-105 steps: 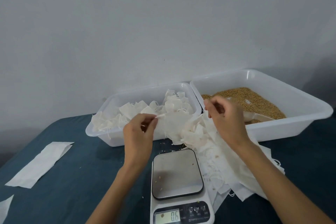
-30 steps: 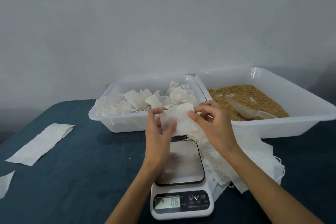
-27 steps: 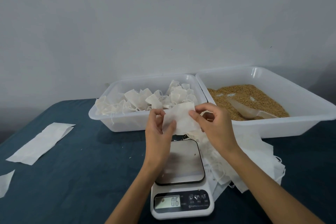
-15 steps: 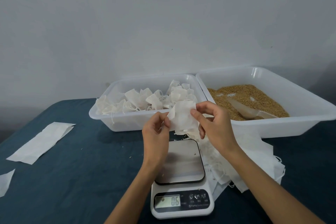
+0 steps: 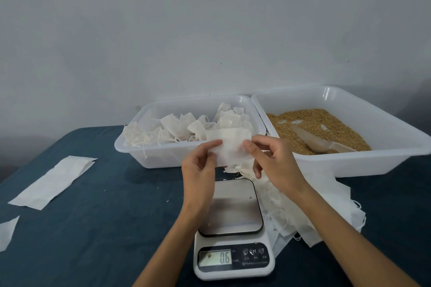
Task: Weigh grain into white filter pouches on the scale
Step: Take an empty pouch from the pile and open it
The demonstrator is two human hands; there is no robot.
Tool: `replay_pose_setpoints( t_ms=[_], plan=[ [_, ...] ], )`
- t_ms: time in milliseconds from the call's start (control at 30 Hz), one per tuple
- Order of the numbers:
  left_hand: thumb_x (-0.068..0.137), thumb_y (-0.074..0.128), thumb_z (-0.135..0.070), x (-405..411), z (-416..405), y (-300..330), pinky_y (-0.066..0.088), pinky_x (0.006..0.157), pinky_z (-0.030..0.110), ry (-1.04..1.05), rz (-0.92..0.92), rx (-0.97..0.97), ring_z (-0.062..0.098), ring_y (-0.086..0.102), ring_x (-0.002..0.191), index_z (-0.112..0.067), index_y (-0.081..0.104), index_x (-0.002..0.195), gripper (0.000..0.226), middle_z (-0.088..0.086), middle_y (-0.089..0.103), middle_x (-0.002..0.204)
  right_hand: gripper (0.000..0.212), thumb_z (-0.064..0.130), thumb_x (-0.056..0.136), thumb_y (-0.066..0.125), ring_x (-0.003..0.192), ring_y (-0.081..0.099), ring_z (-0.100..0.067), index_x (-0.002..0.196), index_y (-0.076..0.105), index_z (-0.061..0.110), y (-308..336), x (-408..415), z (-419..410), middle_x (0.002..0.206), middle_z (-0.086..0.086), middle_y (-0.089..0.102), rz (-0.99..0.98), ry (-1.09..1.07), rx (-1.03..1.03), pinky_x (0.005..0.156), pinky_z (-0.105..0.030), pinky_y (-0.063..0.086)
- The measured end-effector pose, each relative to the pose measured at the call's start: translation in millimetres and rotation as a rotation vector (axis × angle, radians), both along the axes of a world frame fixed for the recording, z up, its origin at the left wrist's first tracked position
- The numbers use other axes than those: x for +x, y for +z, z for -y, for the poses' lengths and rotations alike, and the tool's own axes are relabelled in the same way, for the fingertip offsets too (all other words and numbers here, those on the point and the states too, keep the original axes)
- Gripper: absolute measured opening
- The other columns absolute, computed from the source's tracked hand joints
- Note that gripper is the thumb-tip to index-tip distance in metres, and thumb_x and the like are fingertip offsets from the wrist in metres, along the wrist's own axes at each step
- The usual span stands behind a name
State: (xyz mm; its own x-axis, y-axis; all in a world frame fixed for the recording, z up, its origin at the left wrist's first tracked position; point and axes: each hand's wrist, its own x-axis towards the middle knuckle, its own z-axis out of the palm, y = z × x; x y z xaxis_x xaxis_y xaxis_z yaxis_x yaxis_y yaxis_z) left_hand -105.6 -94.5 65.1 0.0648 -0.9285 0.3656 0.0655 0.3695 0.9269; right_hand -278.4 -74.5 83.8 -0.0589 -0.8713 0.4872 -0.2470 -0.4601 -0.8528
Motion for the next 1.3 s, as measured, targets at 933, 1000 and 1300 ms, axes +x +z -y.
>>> replay_pose_setpoints(
  t_ms=[933, 1000, 1300],
  plan=[
    [0.087, 0.076, -0.011, -6, -23, 1, 0.041, 0.114, 0.03, -0.168, 0.615, -0.249, 0.006, 0.053, 0.13, -0.023, 0.045, 0.151, 0.072, -0.011, 0.058, 0.142, 0.056, 0.075, 0.089, 0.042, 0.041, 0.064, -0.021, 0.092, 0.071, 0.027, 56, -7, -26, 0.047, -0.005, 0.063, -0.448, 0.195, 0.247, 0.049, -0.027, 0.05],
    [0.087, 0.07, 0.002, -8, -25, 5, 0.05, 0.091, 0.025, -0.17, 0.576, -0.202, 0.005, 0.062, 0.105, -0.025, 0.056, 0.133, 0.055, -0.009, 0.068, 0.119, 0.071, 0.08, 0.084, 0.038, 0.043, 0.066, -0.025, 0.091, 0.071, 0.018, 70, -7, -29, 0.06, 0.003, 0.071, -0.464, 0.198, 0.302, 0.049, -0.03, 0.053],
    [0.088, 0.079, -0.029, -9, -33, 6, 0.056, 0.081, 0.039, -0.296, 0.305, 0.008, 0.026, 0.065, 0.089, -0.015, 0.061, 0.102, 0.026, 0.004, 0.069, 0.094, 0.043, 0.061, 0.093, 0.058, 0.06, 0.07, -0.021, 0.087, 0.076, 0.023, 90, -71, 7, 0.082, 0.002, 0.077, -0.454, -0.144, 0.183, 0.058, -0.033, 0.059]
  ],
)
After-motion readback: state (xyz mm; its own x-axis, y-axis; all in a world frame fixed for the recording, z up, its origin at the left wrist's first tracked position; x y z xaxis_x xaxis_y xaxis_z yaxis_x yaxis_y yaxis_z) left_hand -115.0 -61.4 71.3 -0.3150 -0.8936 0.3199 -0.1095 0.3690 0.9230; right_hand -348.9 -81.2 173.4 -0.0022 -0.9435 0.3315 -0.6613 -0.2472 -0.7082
